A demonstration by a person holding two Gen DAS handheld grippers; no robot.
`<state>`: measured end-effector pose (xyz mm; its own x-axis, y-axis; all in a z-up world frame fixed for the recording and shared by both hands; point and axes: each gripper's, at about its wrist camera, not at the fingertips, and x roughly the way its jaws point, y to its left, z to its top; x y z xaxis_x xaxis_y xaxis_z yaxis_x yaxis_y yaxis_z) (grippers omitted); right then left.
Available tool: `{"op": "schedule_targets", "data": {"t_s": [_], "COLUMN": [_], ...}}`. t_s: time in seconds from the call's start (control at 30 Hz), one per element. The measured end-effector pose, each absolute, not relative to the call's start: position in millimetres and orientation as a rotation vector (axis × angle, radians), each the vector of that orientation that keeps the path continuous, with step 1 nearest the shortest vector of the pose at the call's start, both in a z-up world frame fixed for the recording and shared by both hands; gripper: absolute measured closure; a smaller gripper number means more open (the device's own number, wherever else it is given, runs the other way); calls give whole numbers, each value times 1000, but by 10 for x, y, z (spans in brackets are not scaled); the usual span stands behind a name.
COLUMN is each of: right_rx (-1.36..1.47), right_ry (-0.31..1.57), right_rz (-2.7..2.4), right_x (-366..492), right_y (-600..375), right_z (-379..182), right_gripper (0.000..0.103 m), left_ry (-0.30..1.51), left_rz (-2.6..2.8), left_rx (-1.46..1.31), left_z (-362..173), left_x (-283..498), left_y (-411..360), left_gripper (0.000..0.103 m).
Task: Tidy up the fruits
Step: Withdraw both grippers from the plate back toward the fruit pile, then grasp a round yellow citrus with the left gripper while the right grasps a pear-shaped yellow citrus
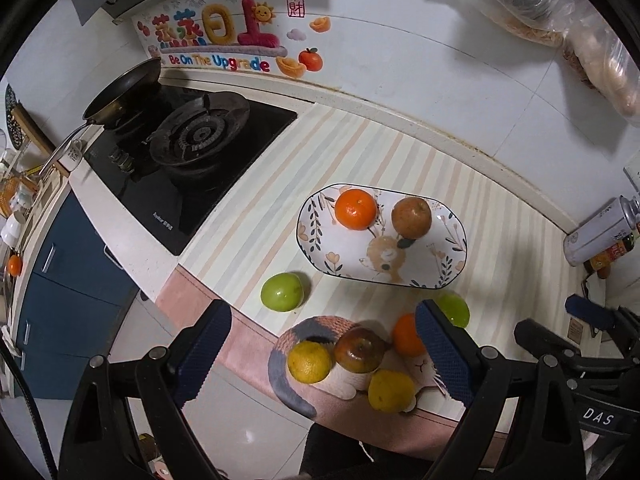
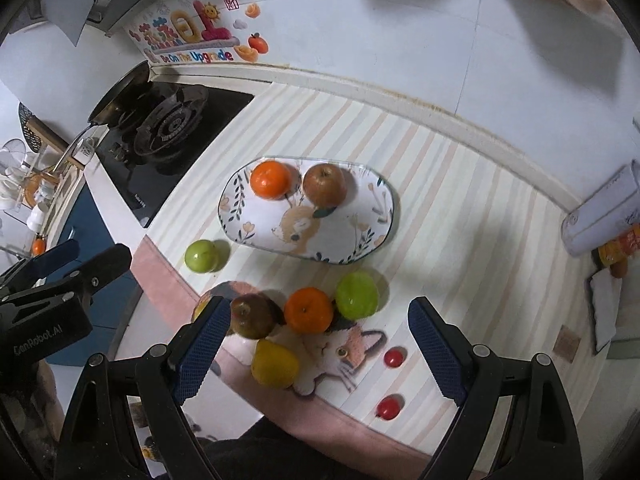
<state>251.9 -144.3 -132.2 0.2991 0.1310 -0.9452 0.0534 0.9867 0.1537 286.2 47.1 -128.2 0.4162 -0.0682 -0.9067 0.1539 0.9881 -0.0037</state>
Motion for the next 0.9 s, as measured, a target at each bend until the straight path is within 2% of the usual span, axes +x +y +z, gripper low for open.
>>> {"op": "schedule_targets", "data": {"t_s": [0.17, 0.3, 0.47, 0.6, 0.87, 0.9], "right_rx": [226, 323, 376, 340, 179, 170], "right_ry": [1449, 1622, 1748, 1797, 1752, 1754], "right_rz": [112, 171, 198, 219, 186, 182], "right_x": [2458, 2443, 2460, 2457, 2433, 2429], "right_y": [-1353, -1219, -1002, -855, -902, -927], "right_z": [-1935, -2645, -3297, -3526, -3373, -3372], "right_gripper": [10, 10, 12, 37, 37, 37], "left_ry": [1173, 1254, 1365, 1453, 1544, 1558], "left_rz": [-105, -41, -1, 1, -119, -131], "left_rx": [127, 179, 169, 159, 201, 196], "left_z": [-1537, -1973, -2486, -2835, -3309, -3354], "left_x": [2822, 2810, 2793, 2807, 2880, 2884], "left_y": [541, 680, 860, 941, 754, 740], "left_gripper": [9, 9, 9, 9, 9, 14]}}
